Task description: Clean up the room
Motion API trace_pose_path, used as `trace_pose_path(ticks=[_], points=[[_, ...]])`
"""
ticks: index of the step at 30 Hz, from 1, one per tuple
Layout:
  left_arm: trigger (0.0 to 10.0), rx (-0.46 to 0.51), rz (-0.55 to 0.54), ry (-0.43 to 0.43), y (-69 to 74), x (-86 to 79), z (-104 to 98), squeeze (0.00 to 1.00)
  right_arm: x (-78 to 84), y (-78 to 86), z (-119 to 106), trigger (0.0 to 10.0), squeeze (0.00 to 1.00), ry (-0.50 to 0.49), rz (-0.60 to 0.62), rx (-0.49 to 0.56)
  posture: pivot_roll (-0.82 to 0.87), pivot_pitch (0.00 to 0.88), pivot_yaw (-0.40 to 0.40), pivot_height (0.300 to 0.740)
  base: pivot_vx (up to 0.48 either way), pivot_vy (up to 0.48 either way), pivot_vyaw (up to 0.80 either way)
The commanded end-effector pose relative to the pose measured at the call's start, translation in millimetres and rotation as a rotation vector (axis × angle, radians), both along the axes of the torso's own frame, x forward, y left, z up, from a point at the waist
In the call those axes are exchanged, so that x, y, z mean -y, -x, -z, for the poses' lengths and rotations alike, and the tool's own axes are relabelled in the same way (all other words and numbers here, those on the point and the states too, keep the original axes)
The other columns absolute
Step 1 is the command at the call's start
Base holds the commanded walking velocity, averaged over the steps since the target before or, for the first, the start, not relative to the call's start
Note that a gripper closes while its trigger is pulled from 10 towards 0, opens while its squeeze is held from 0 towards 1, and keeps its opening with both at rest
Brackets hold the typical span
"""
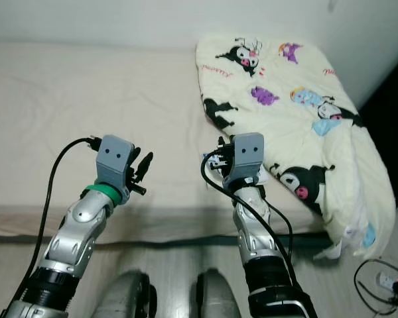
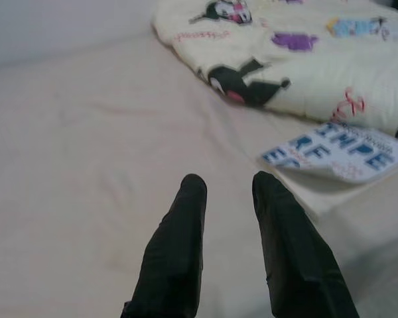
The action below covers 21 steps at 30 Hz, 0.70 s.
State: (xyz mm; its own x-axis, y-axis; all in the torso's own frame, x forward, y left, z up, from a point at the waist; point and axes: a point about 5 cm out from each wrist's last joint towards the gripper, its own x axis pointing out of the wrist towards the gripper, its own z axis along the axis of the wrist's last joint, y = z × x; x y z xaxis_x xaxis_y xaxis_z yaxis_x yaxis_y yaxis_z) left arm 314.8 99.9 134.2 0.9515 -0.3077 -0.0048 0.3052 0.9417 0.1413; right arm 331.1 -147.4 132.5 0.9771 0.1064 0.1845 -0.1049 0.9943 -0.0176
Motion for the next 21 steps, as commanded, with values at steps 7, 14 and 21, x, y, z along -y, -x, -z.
trace_pose_path(ticks=[7,14,21], points=[[10.0,-0.024,0.008,-0.011,4.6,-0.7,5.8,0.0,4.9,1.0,2.3,10.0,0.0,-0.018,0.009,-0.014,-0.06,0.098,0.061,0.566,0.0,0.0,0.0],[10.0,-0.018,0.007,-0.015,5.2,-1.8,2.5,0.0,5.4,-3.7,-1.9,10.0,0.0,-0.165,-0.022,-0.026,-0.04,0.108,0.067,0.556,0.0,0.0,0.0],[10.0,0.025,-0.011,-0.018,5.1,-6.2,-10.5,0.0,6.2,-18.7,1.6,10.0,0.0,-0.537,-0.132,-0.143,-0.02,0.142,0.056,0.556,0.0,0.0,0.0]])
